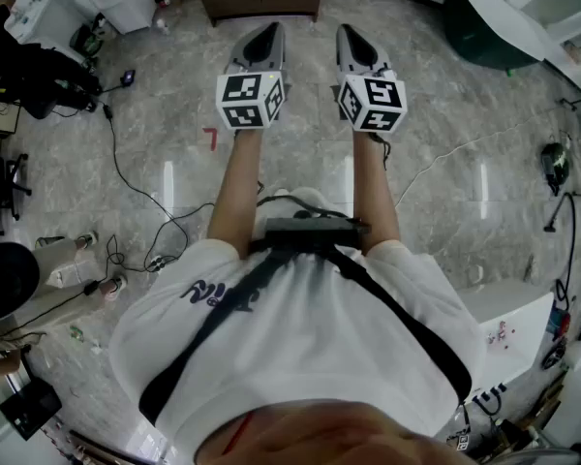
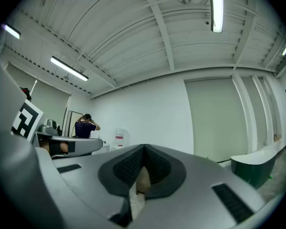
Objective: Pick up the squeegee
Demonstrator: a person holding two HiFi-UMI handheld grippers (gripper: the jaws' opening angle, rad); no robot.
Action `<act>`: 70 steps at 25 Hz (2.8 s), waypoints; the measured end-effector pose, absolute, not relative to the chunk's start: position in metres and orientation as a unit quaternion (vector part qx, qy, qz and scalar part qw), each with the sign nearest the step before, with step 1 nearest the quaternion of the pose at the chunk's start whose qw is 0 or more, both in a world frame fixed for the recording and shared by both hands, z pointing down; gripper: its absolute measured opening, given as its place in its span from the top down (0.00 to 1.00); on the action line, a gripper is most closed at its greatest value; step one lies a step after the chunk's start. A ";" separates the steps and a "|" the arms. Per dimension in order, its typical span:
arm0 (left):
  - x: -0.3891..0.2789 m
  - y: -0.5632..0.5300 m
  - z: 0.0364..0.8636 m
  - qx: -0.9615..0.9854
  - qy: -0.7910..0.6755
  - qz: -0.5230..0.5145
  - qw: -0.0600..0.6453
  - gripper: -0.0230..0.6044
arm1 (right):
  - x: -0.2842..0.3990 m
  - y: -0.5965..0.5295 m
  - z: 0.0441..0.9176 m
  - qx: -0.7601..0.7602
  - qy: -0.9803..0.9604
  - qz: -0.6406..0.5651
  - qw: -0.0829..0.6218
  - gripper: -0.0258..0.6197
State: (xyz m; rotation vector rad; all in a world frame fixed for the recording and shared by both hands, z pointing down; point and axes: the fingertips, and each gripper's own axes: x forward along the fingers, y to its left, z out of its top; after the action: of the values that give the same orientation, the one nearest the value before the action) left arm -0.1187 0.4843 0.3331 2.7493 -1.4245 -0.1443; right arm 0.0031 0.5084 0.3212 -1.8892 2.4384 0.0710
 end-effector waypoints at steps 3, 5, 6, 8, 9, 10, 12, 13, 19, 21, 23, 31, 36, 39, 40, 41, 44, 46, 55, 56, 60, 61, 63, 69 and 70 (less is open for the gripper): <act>-0.117 0.481 0.330 0.888 -0.457 -0.047 0.019 0.95 | 0.001 0.505 0.317 -0.606 0.795 0.025 0.036 0.95; -0.120 0.477 0.328 0.889 -0.455 -0.048 0.018 0.95 | -0.004 0.499 0.316 -0.602 0.797 0.018 0.042 0.95; -0.122 0.473 0.326 0.889 -0.455 -0.049 0.017 0.95 | -0.007 0.495 0.317 -0.600 0.799 0.013 0.043 0.95; -0.127 0.466 0.324 0.889 -0.456 -0.052 0.014 0.95 | -0.015 0.488 0.319 -0.597 0.801 0.013 0.038 0.95; -0.130 0.462 0.324 0.888 -0.456 -0.053 0.013 0.95 | -0.018 0.484 0.319 -0.597 0.801 0.015 0.036 0.95; -0.133 0.458 0.323 0.888 -0.456 -0.054 0.013 0.95 | -0.022 0.481 0.320 -0.596 0.802 0.017 0.034 0.95; -0.137 0.452 0.324 0.888 -0.456 -0.053 0.014 0.95 | -0.027 0.474 0.321 -0.596 0.802 0.017 0.033 0.95; -0.139 0.448 0.325 0.889 -0.455 -0.052 0.014 0.95 | -0.029 0.470 0.321 -0.597 0.801 0.017 0.034 0.95; -0.155 0.432 0.336 0.888 -0.457 -0.047 0.024 0.95 | -0.044 0.451 0.326 -0.599 0.800 0.012 0.035 0.95; -0.154 0.427 0.338 0.887 -0.459 -0.045 0.028 0.95 | -0.043 0.445 0.328 -0.597 0.802 0.008 0.034 0.95; -0.153 0.421 0.341 0.886 -0.461 -0.042 0.032 0.95 | -0.042 0.439 0.333 -0.595 0.803 0.001 0.032 0.95; -0.136 0.368 0.357 0.878 -0.477 -0.025 0.036 0.95 | -0.023 0.382 0.354 -0.583 0.811 -0.022 0.038 0.95; -0.108 0.307 0.355 0.872 -0.490 -0.004 0.010 0.95 | 0.002 0.319 0.347 -0.578 0.816 0.004 0.029 0.95; -0.073 0.273 0.341 0.869 -0.493 0.013 -0.031 0.95 | 0.026 0.277 0.334 -0.569 0.821 0.005 0.042 0.95; -0.063 0.261 0.337 0.870 -0.491 0.009 -0.031 0.95 | 0.032 0.263 0.331 -0.566 0.823 0.005 0.046 0.95; -0.056 0.248 0.335 0.871 -0.491 0.003 -0.026 0.95 | 0.038 0.250 0.329 -0.563 0.825 0.004 0.048 0.95; -0.051 0.214 0.339 0.864 -0.503 -0.009 0.000 0.95 | 0.047 0.213 0.331 -0.553 0.832 -0.001 0.048 0.95; -0.055 0.191 0.348 0.858 -0.513 -0.007 0.014 0.95 | 0.051 0.189 0.339 -0.550 0.834 -0.011 0.045 0.95; -0.088 0.100 0.367 0.847 -0.530 -0.002 0.036 0.95 | 0.041 0.096 0.367 -0.553 0.831 -0.044 0.036 0.95; -0.090 0.085 0.371 0.848 -0.529 -0.002 0.038 0.95 | 0.038 0.083 0.372 -0.554 0.830 -0.046 0.033 0.95; -0.100 0.013 0.380 0.856 -0.515 -0.002 0.042 0.95 | 0.025 0.013 0.388 -0.562 0.825 -0.057 0.024 0.95; -0.105 -0.007 0.379 0.858 -0.512 -0.005 0.043 0.95 | 0.020 -0.005 0.388 -0.564 0.823 -0.057 0.023 0.95; -0.119 -0.048 0.376 0.860 -0.508 -0.010 0.043 0.95 | 0.007 -0.042 0.383 -0.569 0.821 -0.053 0.023 0.95; -0.141 -0.146 0.366 0.873 -0.486 -0.016 0.041 0.95 | -0.015 -0.131 0.372 -0.591 0.805 -0.047 0.018 0.95; -0.141 -0.157 0.367 0.876 -0.480 -0.015 0.042 0.95 | -0.017 -0.141 0.372 -0.596 0.802 -0.048 0.018 0.95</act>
State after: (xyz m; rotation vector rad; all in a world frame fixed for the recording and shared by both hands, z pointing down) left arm -0.1413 -0.1574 0.3672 2.6815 -1.4682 -0.0464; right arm -0.0166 -0.1412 0.3722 -1.8505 2.4907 -0.1502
